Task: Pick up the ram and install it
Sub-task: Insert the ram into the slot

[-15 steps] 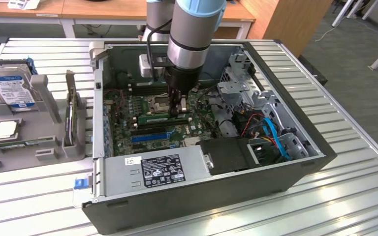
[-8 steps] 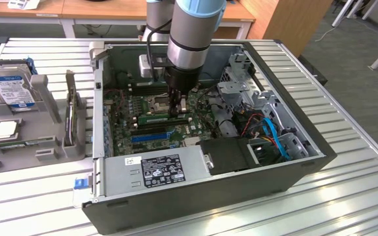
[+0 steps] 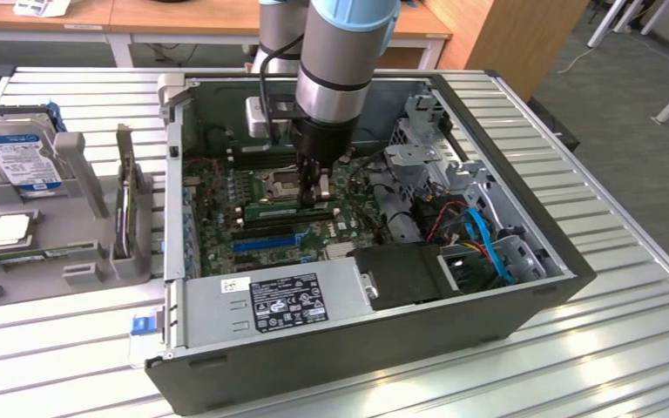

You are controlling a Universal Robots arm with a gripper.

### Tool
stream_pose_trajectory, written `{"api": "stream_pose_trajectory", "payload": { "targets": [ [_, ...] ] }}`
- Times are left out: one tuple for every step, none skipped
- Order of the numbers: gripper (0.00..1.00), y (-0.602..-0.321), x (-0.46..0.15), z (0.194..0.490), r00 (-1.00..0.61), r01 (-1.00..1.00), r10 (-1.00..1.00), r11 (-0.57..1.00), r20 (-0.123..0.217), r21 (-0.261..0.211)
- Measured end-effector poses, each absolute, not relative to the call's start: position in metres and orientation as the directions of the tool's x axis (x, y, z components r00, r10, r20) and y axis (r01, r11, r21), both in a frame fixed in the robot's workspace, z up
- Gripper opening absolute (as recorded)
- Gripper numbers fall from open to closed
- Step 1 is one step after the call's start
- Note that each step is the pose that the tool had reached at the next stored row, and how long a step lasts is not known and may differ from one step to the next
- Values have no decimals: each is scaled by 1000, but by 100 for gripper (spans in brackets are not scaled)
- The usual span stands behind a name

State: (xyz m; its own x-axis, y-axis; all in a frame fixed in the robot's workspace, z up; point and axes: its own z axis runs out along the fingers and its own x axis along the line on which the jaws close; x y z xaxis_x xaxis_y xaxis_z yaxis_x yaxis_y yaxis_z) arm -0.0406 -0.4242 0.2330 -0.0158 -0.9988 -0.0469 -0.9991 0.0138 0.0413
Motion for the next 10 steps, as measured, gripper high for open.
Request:
{"api": "stream_pose_trajectory", "payload": {
  "targets": [
    [12, -424, -41, 233, -16, -999, -999, 14, -47, 41],
    [12, -424, -41, 233, -16, -999, -999, 14, -47, 41],
    [12, -424, -41, 233, -16, -999, -999, 14, -47, 41],
    [12, -424, -41, 233, -16, -999, -999, 14, -47, 41],
    [12, -424, -41, 233, -16, -999, -999, 14, -47, 41],
    [12, -424, -41, 232, -16, -999, -999, 14, -47, 41],
    [12, -424, -41, 232, -16, -999, -999, 14, -47, 41],
    [12, -424, -41, 232, -16, -999, -999, 14, -47, 41],
    [12, -424, -41, 232, -16, -999, -999, 14, -47, 41],
    [12, -424, -41, 232, -16, -999, -999, 14, -47, 41]
  ]
}}
